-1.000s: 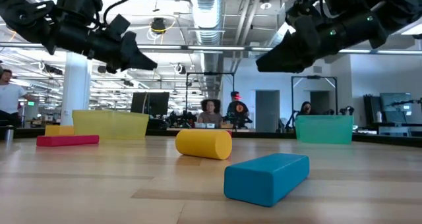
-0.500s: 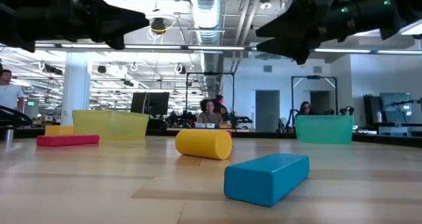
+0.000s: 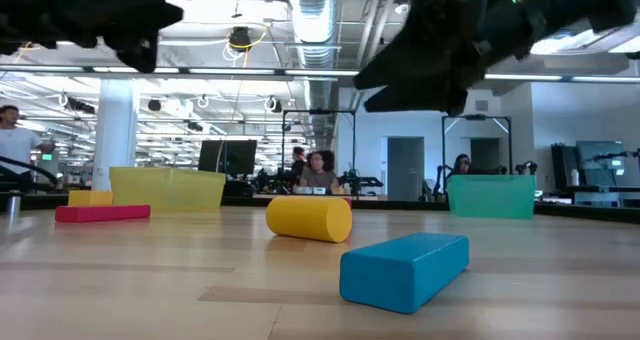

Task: Sort & place blocks by color
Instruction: Put the blue rectangular block into the yellow bin

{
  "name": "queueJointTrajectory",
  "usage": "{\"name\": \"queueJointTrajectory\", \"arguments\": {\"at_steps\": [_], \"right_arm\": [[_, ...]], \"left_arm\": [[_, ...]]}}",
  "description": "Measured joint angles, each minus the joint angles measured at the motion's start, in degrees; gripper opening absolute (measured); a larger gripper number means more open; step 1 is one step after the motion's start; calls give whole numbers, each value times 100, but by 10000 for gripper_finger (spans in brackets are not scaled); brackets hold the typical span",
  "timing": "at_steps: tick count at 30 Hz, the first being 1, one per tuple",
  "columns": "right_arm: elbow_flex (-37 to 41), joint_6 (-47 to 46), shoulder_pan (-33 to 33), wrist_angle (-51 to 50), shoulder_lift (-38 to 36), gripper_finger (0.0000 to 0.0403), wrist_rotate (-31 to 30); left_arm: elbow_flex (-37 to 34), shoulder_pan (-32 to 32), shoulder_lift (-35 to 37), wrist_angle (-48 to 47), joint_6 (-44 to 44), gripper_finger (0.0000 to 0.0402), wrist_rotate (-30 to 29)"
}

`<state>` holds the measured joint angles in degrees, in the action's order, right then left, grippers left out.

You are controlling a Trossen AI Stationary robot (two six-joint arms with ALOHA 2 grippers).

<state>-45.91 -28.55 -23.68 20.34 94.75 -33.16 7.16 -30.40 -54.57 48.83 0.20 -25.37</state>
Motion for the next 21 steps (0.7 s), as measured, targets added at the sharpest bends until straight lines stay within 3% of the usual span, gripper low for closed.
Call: {"name": "queueJointTrajectory", "arguments": {"at_steps": [5,10,16,21], "right_arm": [[-1526,-1169,-205,-2273,486,249,502],[-2687,-706,-832,-3719,1086,249,960],[-3248,21,-1206,-4301,1655,249,1326],[-3261,535,-975,-4201,1990,249,1720]], "left_arm": [[0,-993,-372,275,-201,116,-1413],[28,-1746,-1117,716,-569,116,-2290],[521,-2094,-2178,766,-1099,116,-3275],[1267,-2086,-2907,750,-530,116,-3600]]}}
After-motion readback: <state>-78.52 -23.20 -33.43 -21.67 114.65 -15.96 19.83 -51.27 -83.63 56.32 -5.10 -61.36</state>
